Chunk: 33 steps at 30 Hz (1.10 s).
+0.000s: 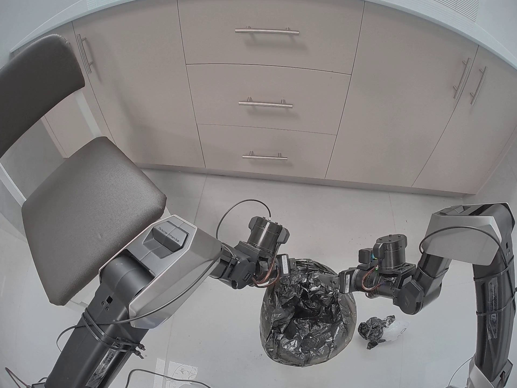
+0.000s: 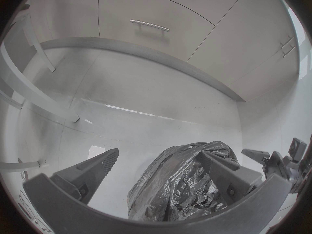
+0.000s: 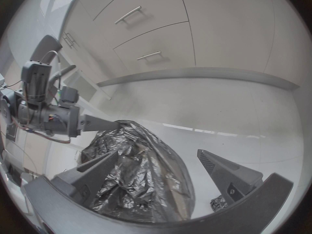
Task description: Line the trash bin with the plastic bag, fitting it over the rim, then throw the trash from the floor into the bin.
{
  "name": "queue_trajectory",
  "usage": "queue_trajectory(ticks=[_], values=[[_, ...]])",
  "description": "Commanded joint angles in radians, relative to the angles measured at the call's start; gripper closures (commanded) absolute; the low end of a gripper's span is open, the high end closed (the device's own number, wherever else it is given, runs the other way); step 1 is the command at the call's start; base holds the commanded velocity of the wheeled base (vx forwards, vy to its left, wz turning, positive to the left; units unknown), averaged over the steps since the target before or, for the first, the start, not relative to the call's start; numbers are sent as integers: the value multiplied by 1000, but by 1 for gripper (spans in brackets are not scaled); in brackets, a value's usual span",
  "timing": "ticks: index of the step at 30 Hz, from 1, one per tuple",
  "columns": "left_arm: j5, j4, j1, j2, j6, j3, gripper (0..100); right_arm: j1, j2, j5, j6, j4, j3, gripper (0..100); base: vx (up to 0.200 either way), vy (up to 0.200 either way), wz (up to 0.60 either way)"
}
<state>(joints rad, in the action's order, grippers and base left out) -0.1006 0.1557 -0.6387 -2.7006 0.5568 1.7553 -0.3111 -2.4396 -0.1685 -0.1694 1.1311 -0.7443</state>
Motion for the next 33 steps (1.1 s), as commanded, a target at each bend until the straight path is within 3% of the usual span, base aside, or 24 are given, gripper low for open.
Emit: queue_trajectory(ticks=[1, 6, 17, 23, 33], values=[[-1, 4, -1, 1, 9, 1, 0, 20, 45, -78, -13, 6, 23, 0, 0, 0, 0], [2, 4, 4, -4, 8, 16, 0, 46, 50, -114, -73, 29, 14, 0, 0, 0, 0], [6, -108, 10, -51, -49, 135, 0, 46, 39, -115, -94, 59, 6, 0, 0, 0, 0], [10, -315, 36, -91, -66, 245, 0, 47, 37, -115, -96, 59, 0, 0, 0, 0, 0], [9, -593, 57, -154, -21, 245, 0, 53, 36, -115, -96, 65, -1, 0, 0, 0, 0]])
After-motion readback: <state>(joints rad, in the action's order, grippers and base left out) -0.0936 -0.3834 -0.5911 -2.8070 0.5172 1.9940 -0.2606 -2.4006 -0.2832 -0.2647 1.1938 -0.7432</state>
